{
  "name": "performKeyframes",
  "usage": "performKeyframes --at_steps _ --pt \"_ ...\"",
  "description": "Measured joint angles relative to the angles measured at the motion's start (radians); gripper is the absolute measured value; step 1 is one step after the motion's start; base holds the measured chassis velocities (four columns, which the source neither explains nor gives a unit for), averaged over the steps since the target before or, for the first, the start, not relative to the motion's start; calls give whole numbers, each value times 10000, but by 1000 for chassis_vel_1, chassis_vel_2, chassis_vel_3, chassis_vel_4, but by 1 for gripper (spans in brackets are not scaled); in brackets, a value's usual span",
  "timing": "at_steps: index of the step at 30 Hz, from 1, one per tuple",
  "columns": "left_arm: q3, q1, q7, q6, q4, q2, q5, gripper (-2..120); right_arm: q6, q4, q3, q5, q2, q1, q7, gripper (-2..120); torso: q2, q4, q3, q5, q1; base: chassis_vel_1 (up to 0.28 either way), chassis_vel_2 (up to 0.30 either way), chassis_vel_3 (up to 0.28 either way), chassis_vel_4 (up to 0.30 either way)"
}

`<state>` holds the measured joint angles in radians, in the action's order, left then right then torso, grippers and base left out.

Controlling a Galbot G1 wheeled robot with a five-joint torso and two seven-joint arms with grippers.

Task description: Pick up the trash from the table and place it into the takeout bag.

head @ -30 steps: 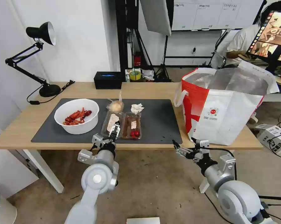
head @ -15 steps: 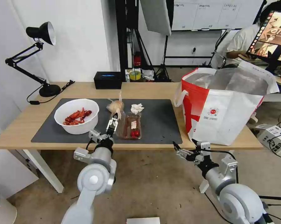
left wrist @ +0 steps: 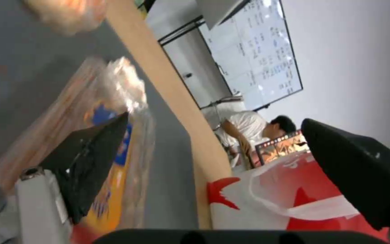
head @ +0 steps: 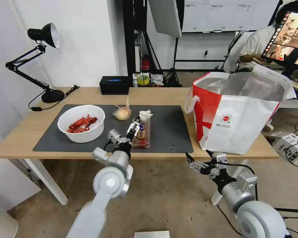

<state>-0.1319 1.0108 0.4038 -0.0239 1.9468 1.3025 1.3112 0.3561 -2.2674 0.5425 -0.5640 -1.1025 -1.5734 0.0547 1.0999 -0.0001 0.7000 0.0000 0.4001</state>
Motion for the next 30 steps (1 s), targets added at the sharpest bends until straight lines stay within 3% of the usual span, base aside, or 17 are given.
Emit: performKeyframes --at_steps 2,4,6,7,8,10,11,14,15,17,20,21,23,27,30 --pt "16 -138 -157 21 -58 -158 -25 100 -25 -19 57 -54 10 -33 -15 100 0 0 0 0 0 0 0 0 0" --pt "49 -388 -917 225 -311 -667 -562 100 -103 -63 144 -362 56 -59 -39 100 0 0 0 -1 0 0 0 0 0" --pt "76 -416 -1213 311 -391 -828 -797 100 -124 -65 146 -492 72 -50 -40 100 0 0 0 -1 0 0 0 0 0" --pt "201 -455 -2022 518 -548 -1236 -1639 100 -198 -66 121 -951 124 25 -44 100 0 1 0 -1 0 0 0 0 0" --pt "201 -455 -2022 518 -548 -1236 -1639 100 -198 -66 121 -951 124 25 -44 100 0 1 0 -1 0 0 0 0 0" --pt "436 -549 -3640 575 -940 -1881 -3334 100 -442 -1 -42 -2009 258 286 -107 100 0 1 0 -3 -1 0 0 0 0" --pt "436 -549 -3640 575 -940 -1881 -3334 100 -442 -1 -42 -2009 258 286 -107 100 0 1 0 -3 -1 0 0 0 0" --pt "698 -894 -5203 253 -1507 -2776 -5240 96 -745 167 -251 -3526 384 859 -126 100 0 6 1 -2 0 0 0 0 0" --pt "698 -894 -5203 253 -1507 -2776 -5240 96 -745 167 -251 -3526 384 859 -126 100 0 6 1 -2 0 0 0 0 0" --pt "1183 -1703 -6231 128 -2022 -3457 -6021 93 -847 164 -167 -4585 384 1118 -76 100 0 9 1 -1 0 0 0 0 0" --pt "1732 -2519 -6724 99 -2516 -3687 -6192 88 -909 125 -20 -5071 323 1154 -39 100 0 -2 0 -1 -1 0 0 0 0" --pt "1981 -2945 -7174 95 -2802 -3869 -6269 83 -939 164 -51 -5471 323 1371 71 100 0 -11 0 -2 0 0 0 0 0" --pt "2305 -3439 -8065 229 -3223 -4217 -6153 73 -1027 371 -436 -6148 385 1924 395 100 -1 -3 1 2 2 0 0 0 0" --pt "2375 -3520 -8400 367 -3419 -4412 -5801 63 -1076 594 -860 -6605 454 2337 575 100 -1 5 2 -1 1 0 0 0 0" --pt "2158 -3240 -8799 433 -3538 -4575 -5774 49 -1104 1016 -1379 -7235 547 2935 790 100 0 2 0 -2 0 0 0 0 0"
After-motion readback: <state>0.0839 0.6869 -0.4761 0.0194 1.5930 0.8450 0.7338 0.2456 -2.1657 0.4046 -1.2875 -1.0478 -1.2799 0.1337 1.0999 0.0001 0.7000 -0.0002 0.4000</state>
